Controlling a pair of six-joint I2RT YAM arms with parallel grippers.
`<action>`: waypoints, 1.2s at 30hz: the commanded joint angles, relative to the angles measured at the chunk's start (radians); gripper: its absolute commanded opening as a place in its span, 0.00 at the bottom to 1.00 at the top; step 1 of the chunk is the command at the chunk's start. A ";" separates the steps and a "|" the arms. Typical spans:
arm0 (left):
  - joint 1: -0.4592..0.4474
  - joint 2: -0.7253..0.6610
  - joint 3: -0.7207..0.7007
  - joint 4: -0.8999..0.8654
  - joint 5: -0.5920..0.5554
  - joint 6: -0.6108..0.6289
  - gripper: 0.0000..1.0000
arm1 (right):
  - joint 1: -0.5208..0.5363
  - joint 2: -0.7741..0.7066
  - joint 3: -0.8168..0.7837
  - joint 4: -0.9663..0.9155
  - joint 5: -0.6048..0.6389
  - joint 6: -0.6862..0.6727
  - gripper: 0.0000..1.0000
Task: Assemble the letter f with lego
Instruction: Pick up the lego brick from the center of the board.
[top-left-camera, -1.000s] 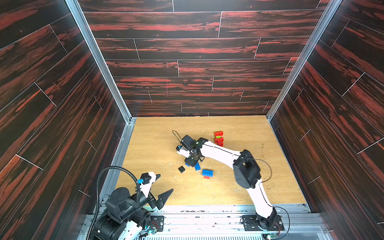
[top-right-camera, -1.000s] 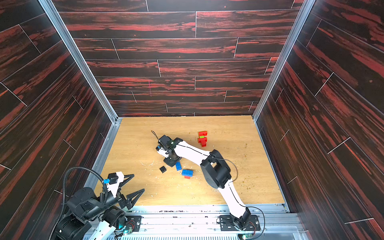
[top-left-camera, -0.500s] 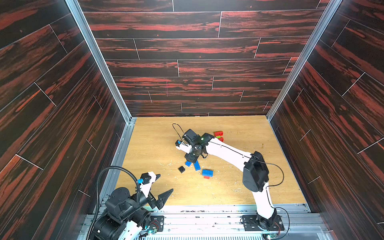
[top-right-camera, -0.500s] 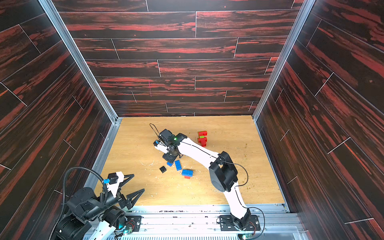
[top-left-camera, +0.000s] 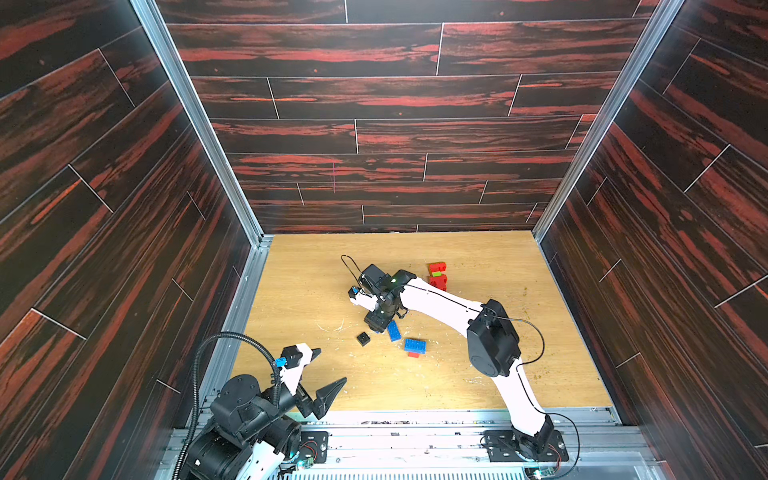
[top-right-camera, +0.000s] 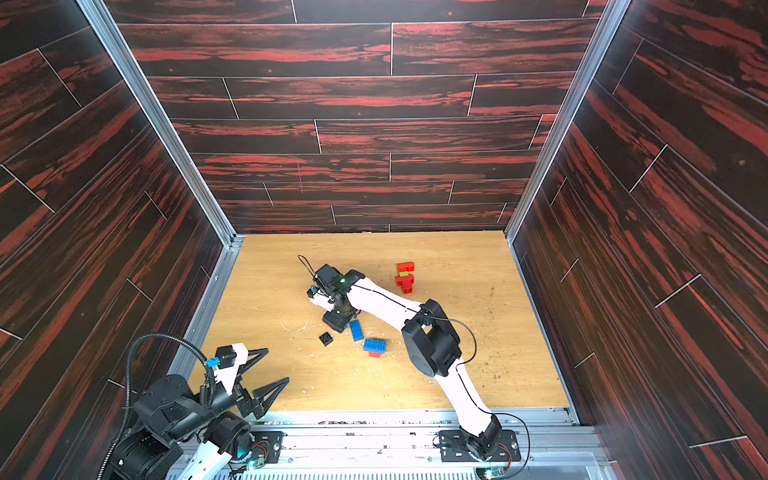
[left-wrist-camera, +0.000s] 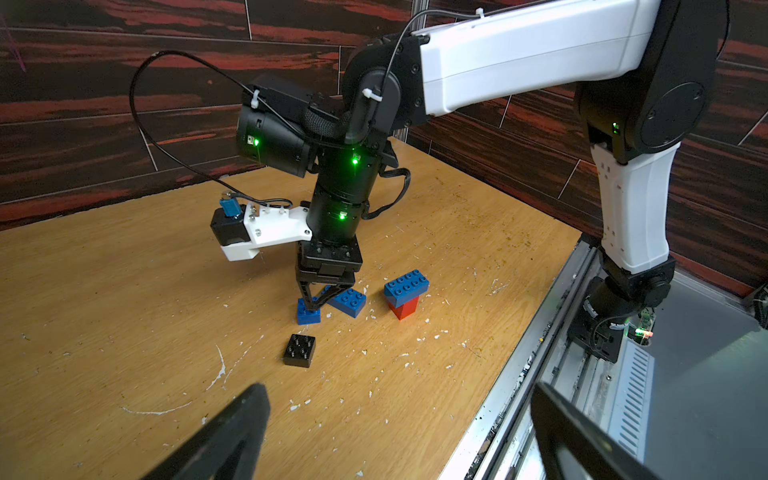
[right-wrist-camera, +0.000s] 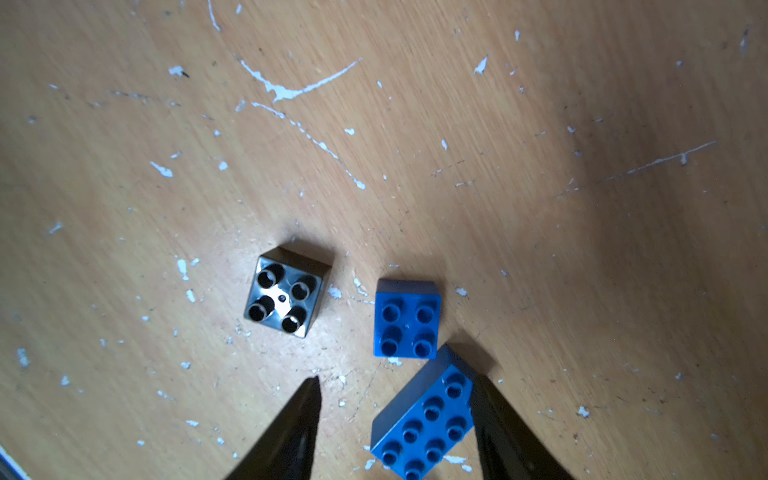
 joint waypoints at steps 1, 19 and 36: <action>0.004 -0.012 -0.003 -0.005 0.003 0.013 1.00 | 0.003 0.046 0.033 -0.026 -0.014 0.001 0.60; 0.003 -0.012 -0.003 -0.006 0.002 0.012 1.00 | -0.001 0.128 0.084 -0.060 -0.014 -0.002 0.60; 0.003 -0.014 -0.003 -0.006 0.002 0.012 1.00 | -0.008 0.162 0.114 -0.082 -0.021 -0.001 0.48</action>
